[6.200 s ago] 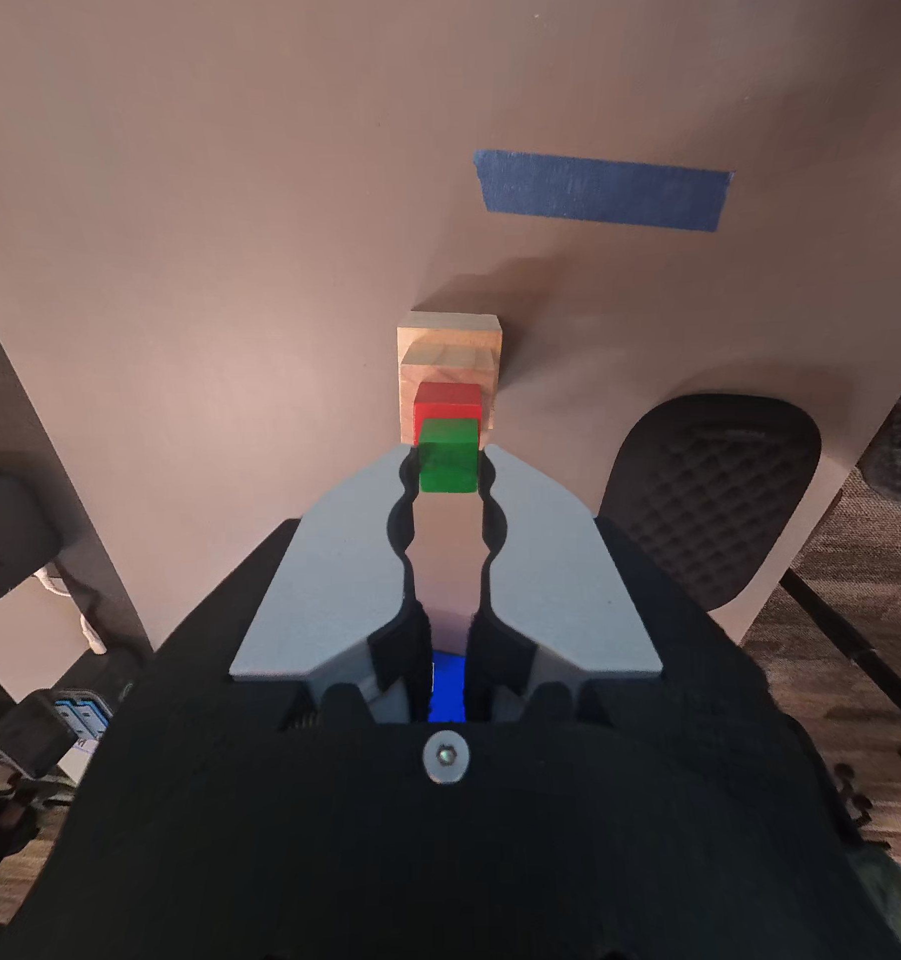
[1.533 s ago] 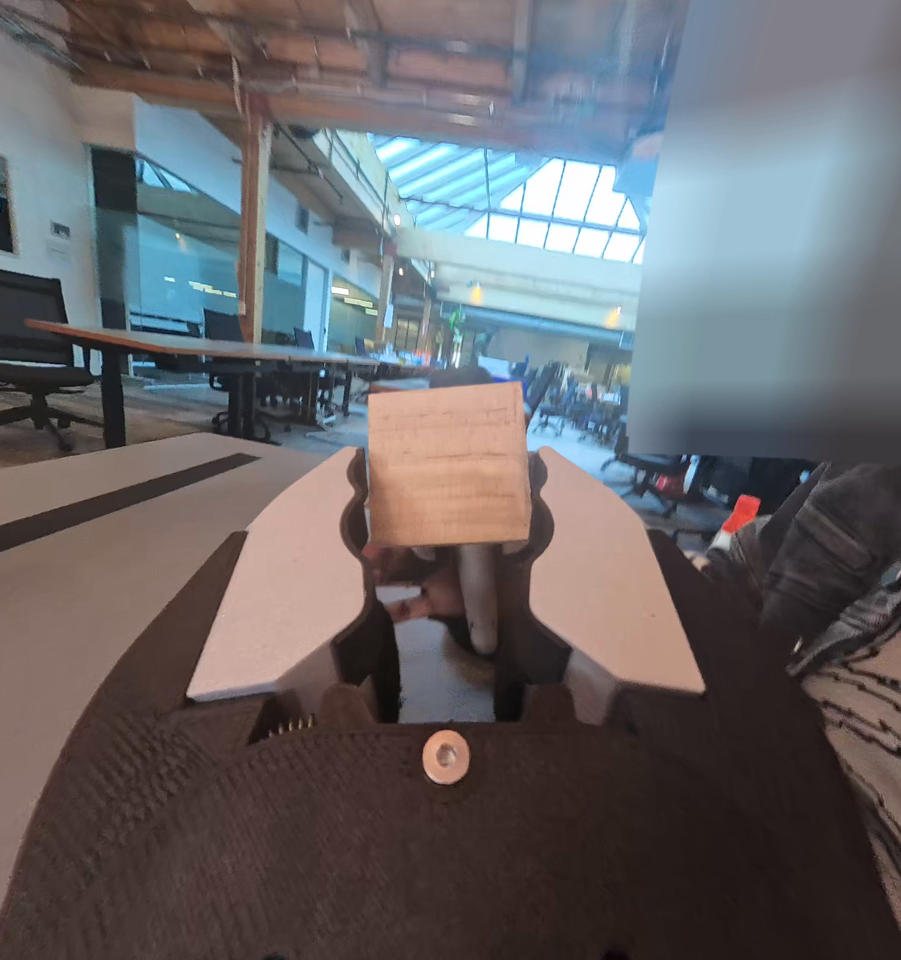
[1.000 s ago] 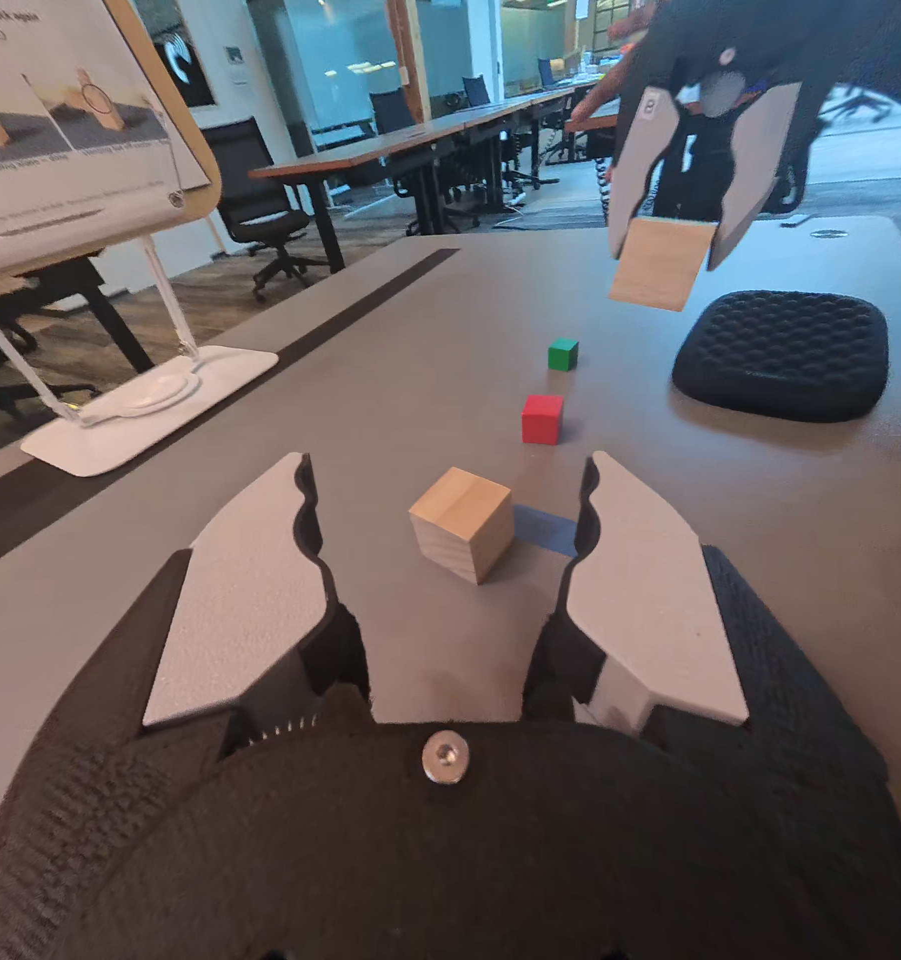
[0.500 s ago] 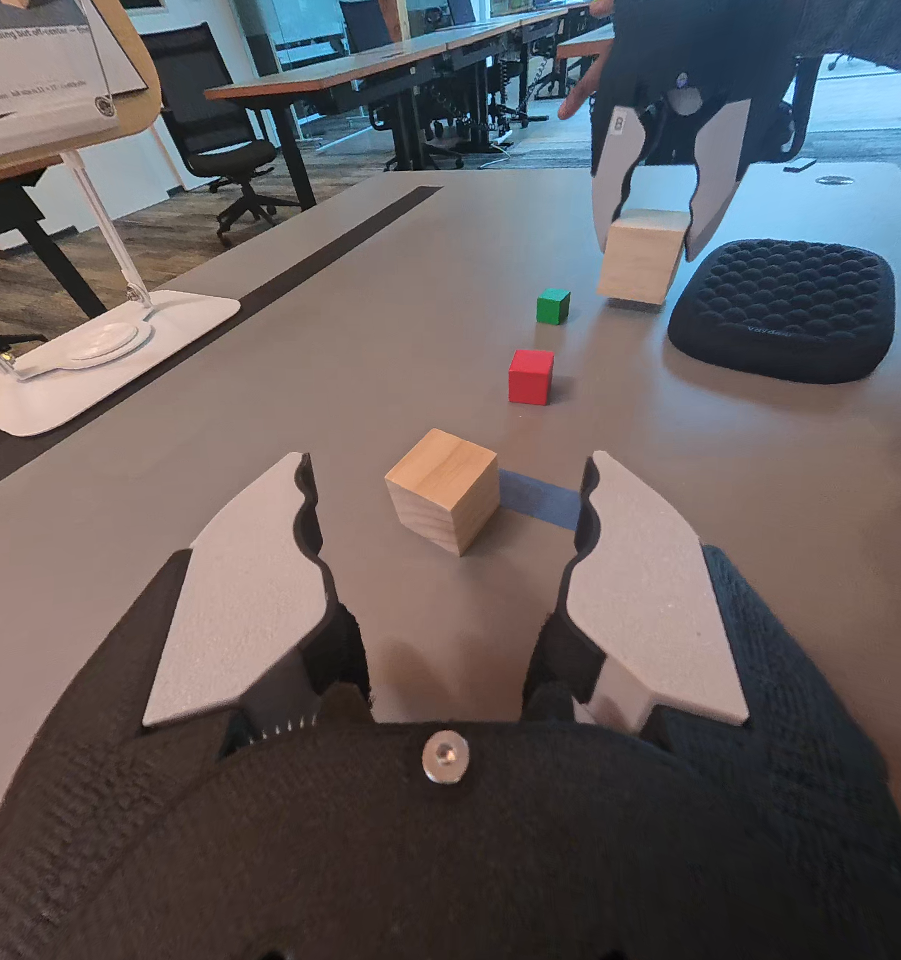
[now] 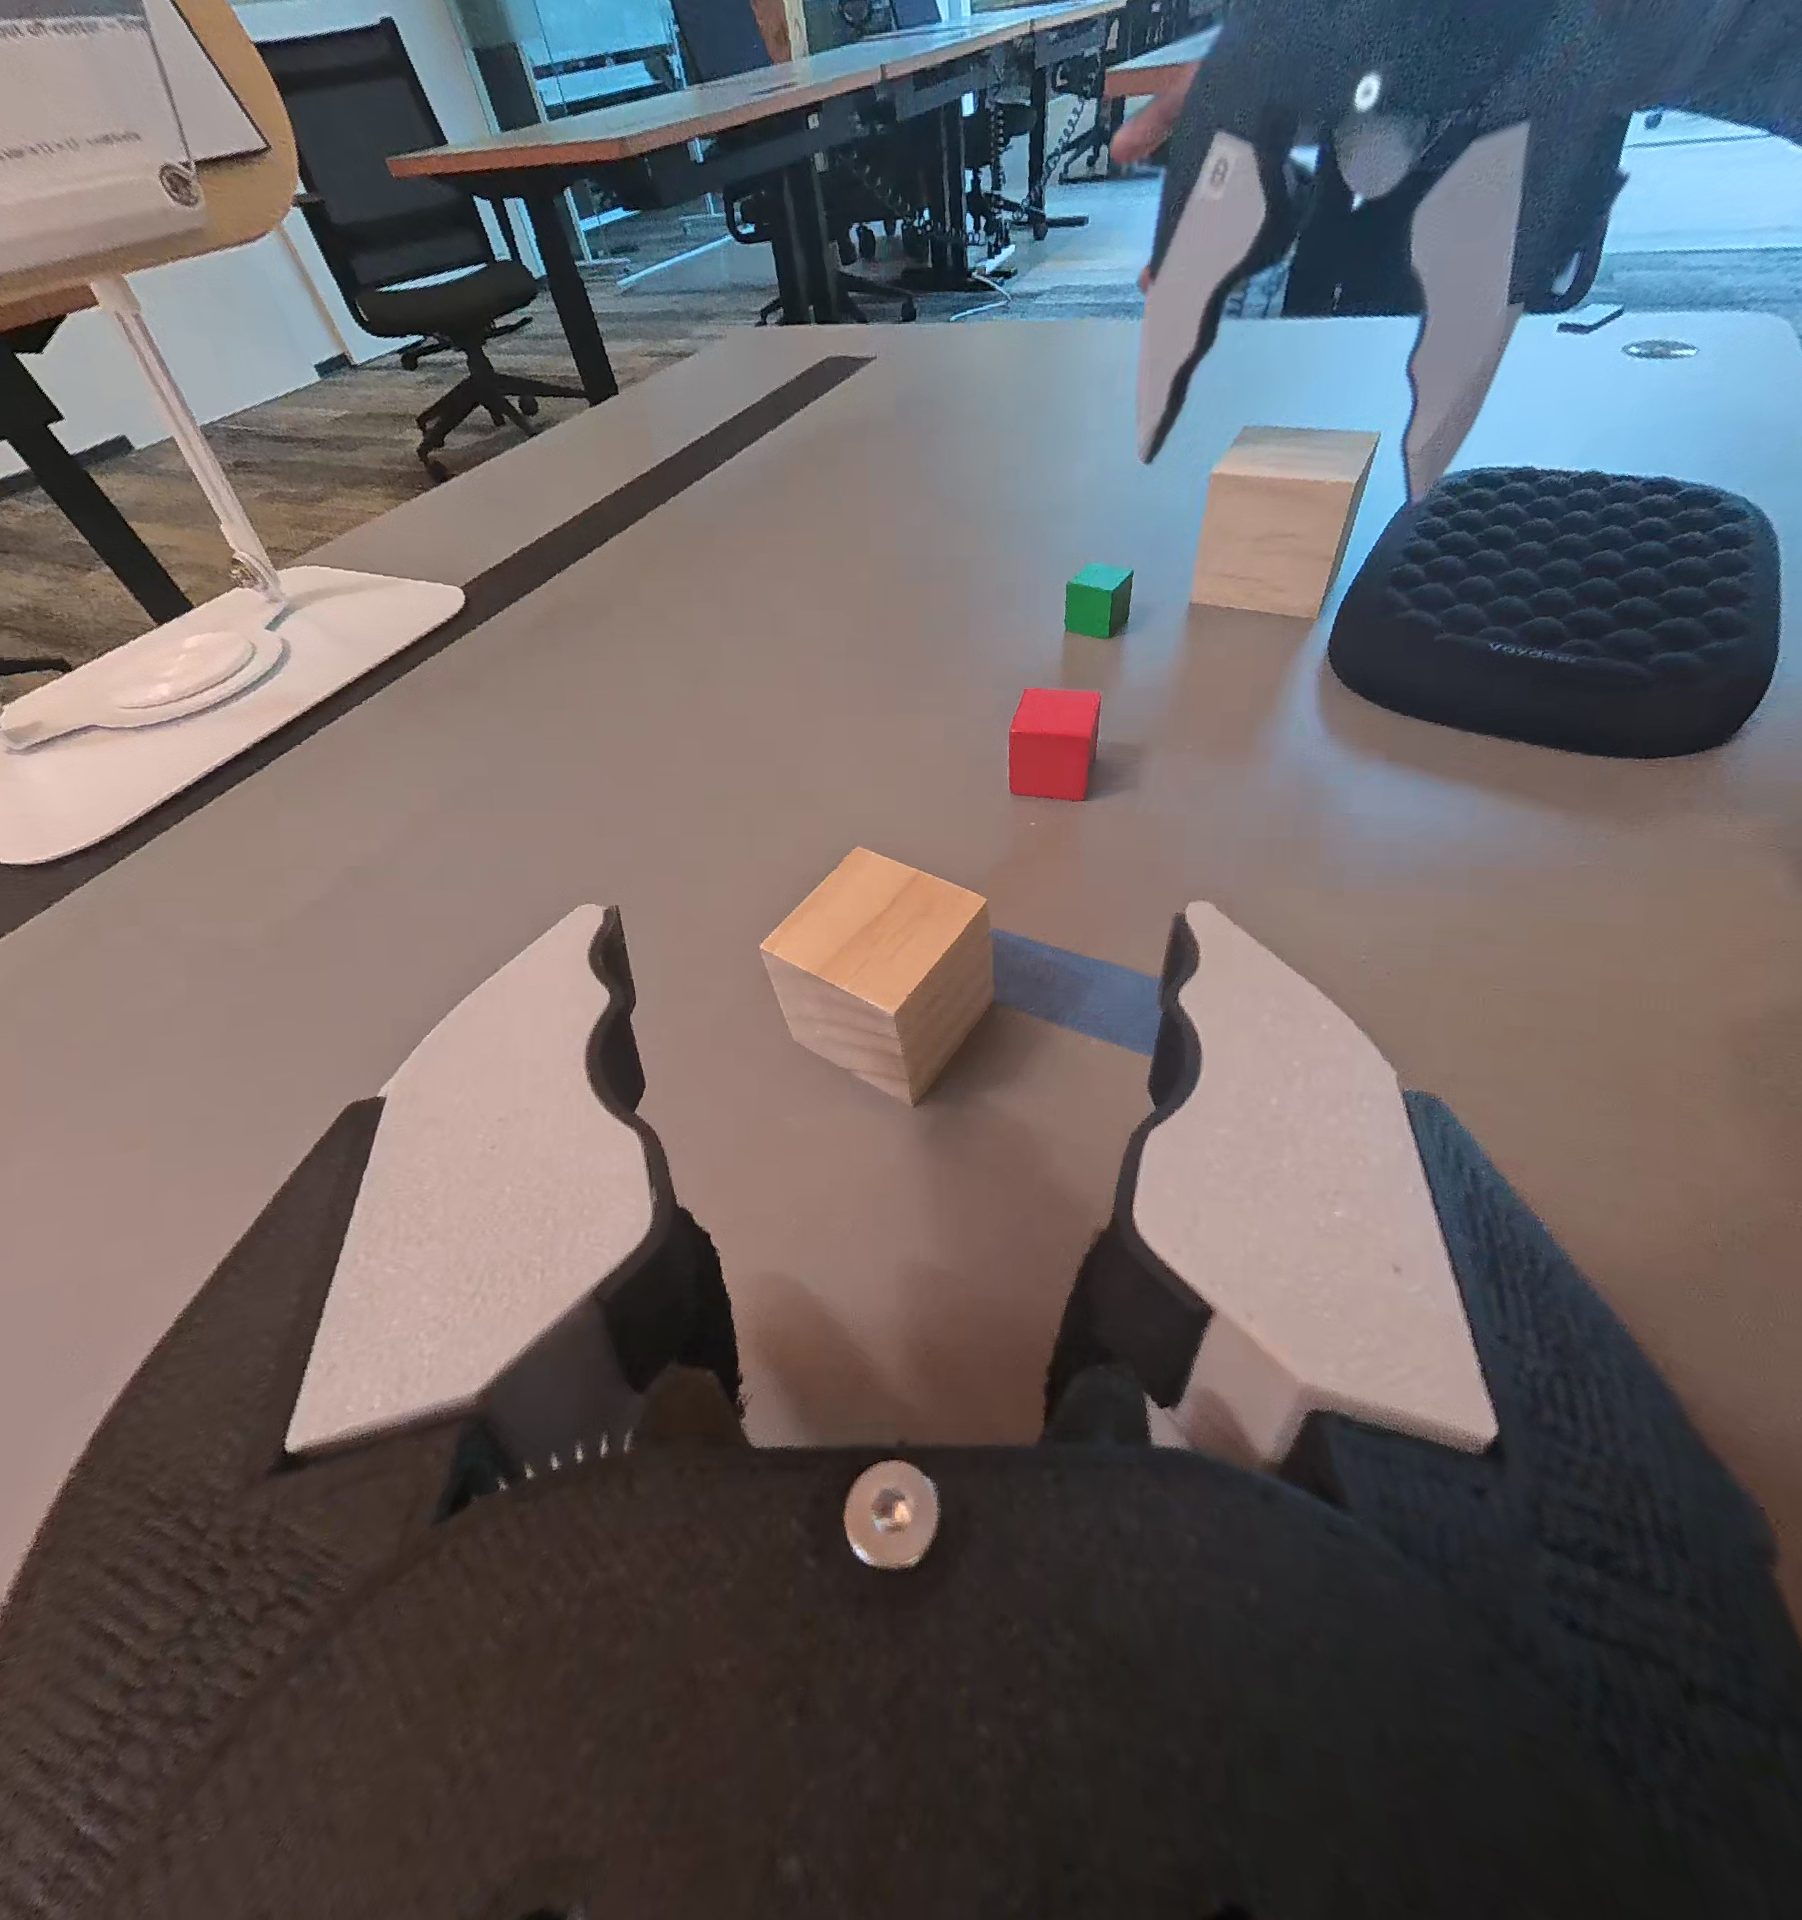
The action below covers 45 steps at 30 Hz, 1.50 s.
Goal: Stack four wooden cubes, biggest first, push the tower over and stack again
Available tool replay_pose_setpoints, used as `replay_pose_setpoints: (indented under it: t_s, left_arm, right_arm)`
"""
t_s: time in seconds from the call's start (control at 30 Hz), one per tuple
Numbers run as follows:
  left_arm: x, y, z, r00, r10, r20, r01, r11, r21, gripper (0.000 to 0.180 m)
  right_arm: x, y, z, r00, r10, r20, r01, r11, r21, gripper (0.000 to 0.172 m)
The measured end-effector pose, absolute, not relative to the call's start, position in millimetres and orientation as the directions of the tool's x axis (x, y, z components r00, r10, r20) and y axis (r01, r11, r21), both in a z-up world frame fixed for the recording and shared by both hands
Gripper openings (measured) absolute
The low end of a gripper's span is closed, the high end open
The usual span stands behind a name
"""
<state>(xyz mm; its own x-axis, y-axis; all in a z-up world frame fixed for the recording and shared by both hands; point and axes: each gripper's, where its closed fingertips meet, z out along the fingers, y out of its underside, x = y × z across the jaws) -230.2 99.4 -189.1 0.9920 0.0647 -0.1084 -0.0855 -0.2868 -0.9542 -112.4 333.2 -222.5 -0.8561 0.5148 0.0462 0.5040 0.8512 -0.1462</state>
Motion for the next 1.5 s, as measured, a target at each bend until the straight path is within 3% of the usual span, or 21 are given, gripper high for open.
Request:
replay_pose_setpoints:
  t_s: [0.17,0.27,0.53,0.6,0.77,0.87,0.9,0.93,1.0,1.07,1.17,1.23,1.3,1.4,1.5]
  left_arm:
    - [-229.6,99.1,-186.6,0.993,0.063,-0.096,-0.076,-0.273,-0.959,0.097]
    - [-229.8,98.6,-186.3,0.994,0.062,-0.092,-0.072,-0.270,-0.960,0.097]
    - [-231.6,98.1,-191.1,0.993,0.059,-0.098,-0.076,-0.293,-0.953,0.096]
    - [-235.6,100.2,-198.3,0.986,0.021,-0.164,-0.147,-0.344,-0.927,0.092]
    - [-243.5,109.8,-227.9,0.879,-0.295,-0.375,-0.477,-0.566,-0.672,0.078]
    - [-244.2,125.9,-235.4,0.851,-0.405,-0.334,-0.523,-0.604,-0.602,0.069]
    - [-243.9,127.4,-240.4,0.851,-0.433,-0.298,-0.521,-0.625,-0.581,0.053]
    - [-243.7,128.1,-242.9,0.859,-0.440,-0.261,-0.505,-0.644,-0.575,0.048]
    - [-250.3,127.1,-240.7,0.902,-0.372,-0.217,-0.425,-0.690,-0.586,0.047]
    - [-251.5,129.3,-223.6,0.958,-0.243,-0.152,-0.276,-0.644,-0.713,0.047]
    - [-234.7,133.8,-160.8,0.973,-0.084,0.217,0.182,-0.306,-0.935,0.046]
    - [-214.4,130.0,-117.5,0.844,-0.190,0.502,0.505,-0.039,-0.862,0.047]
    - [-201.5,125.9,-95.7,0.672,-0.312,0.672,0.725,0.096,-0.682,0.047]
    - [-184.9,127.4,-92.5,0.513,-0.405,0.757,0.849,0.105,-0.518,0.047]
    - [-171.7,130.8,-89.5,0.465,-0.455,0.759,0.874,0.098,-0.477,0.047]
  right_arm:
    - [-160.1,255.4,-167.6,-0.813,0.574,0.097,0.419,0.693,-0.587,0.096]
    - [-179.5,205.2,-155.8,-0.819,0.571,0.059,0.355,0.584,-0.730,0.096]
    - [-192.4,150.3,-173.9,-0.862,0.506,-0.012,0.317,0.523,-0.791,0.096]
    - [-189.3,150.7,-174.1,-0.861,0.508,-0.024,0.319,0.502,-0.804,0.096]
    - [-182.2,155.4,-172.1,-0.856,0.515,-0.048,0.322,0.457,-0.830,0.095]
    - [-179.9,158.0,-173.2,-0.852,0.522,-0.047,0.322,0.451,-0.832,0.095]
    - [-179.4,159.1,-173.7,-0.851,0.524,-0.042,0.321,0.453,-0.832,0.095]
    - [-178.9,160.2,-174.1,-0.849,0.527,-0.040,0.320,0.452,-0.832,0.096]
    - [-178.1,162.2,-173.2,-0.847,0.530,-0.038,0.313,0.440,-0.842,0.096]
    - [-178.2,162.5,-170.1,-0.845,0.534,-0.024,0.286,0.414,-0.864,0.096]
    - [-185.6,158.9,-154.6,-0.821,0.564,0.091,0.141,0.354,-0.924,0.098]
    - [-191.2,153.5,-133.0,-0.770,0.605,0.203,-0.015,0.302,-0.953,0.098]
    - [-190.2,146.8,-107.2,-0.704,0.642,0.304,-0.172,0.262,-0.950,0.097]
    - [-180.8,135.1,-89.4,-0.630,0.613,0.476,-0.323,0.351,-0.879,0.091]
    - [-176.2,124.7,-96.0,-0.604,0.527,0.598,-0.361,0.488,-0.795,0.082]
